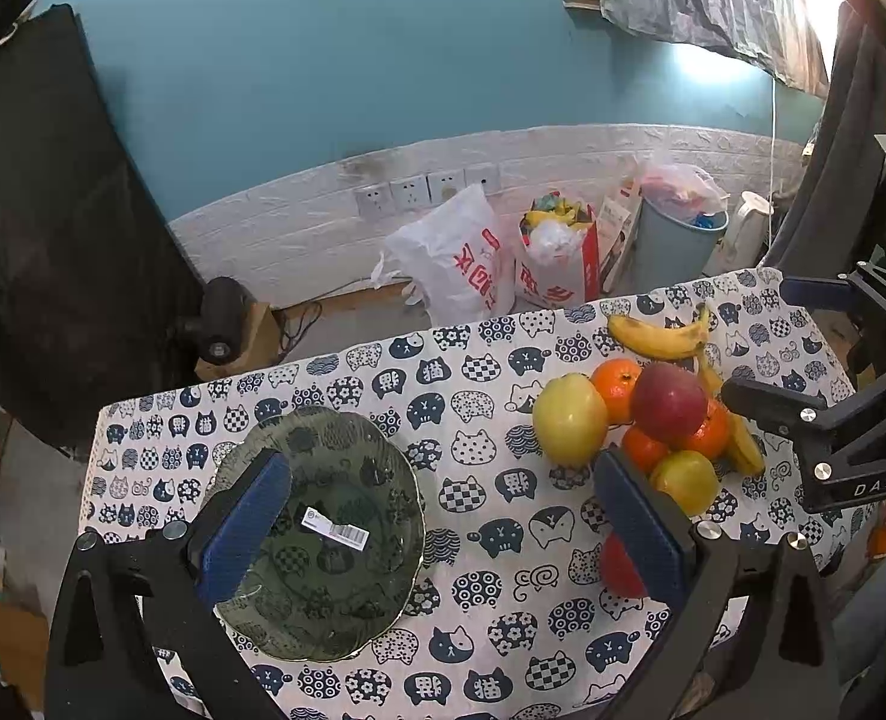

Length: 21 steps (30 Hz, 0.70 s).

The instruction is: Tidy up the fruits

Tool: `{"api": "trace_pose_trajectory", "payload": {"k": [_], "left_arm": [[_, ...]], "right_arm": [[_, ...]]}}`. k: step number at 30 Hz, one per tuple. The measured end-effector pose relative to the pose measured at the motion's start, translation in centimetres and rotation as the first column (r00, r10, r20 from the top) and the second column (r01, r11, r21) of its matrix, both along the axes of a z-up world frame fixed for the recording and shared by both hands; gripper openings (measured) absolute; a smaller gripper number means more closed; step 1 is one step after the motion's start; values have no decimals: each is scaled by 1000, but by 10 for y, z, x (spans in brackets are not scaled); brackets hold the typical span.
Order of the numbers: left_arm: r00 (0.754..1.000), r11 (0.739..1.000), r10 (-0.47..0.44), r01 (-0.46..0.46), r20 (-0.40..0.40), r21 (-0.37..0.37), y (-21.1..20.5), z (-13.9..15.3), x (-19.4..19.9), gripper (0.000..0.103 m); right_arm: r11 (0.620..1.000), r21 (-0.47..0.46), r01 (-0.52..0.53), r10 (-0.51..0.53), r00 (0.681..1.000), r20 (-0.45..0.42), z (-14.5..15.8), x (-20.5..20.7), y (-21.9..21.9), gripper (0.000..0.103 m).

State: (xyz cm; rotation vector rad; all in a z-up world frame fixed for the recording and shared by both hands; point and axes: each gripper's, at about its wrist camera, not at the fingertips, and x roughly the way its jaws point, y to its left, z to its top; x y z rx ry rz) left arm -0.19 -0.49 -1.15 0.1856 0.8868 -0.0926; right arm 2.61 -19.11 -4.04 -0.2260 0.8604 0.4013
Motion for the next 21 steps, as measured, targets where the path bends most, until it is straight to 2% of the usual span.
{"api": "trace_pose_trajectory", "payload": {"k": [21], "left_arm": [[1000, 1000, -7, 7, -8, -1, -1, -3, 3, 102]], "right_arm": [[1000, 0, -16, 16, 1000, -7, 0, -2, 1, 100]]}}
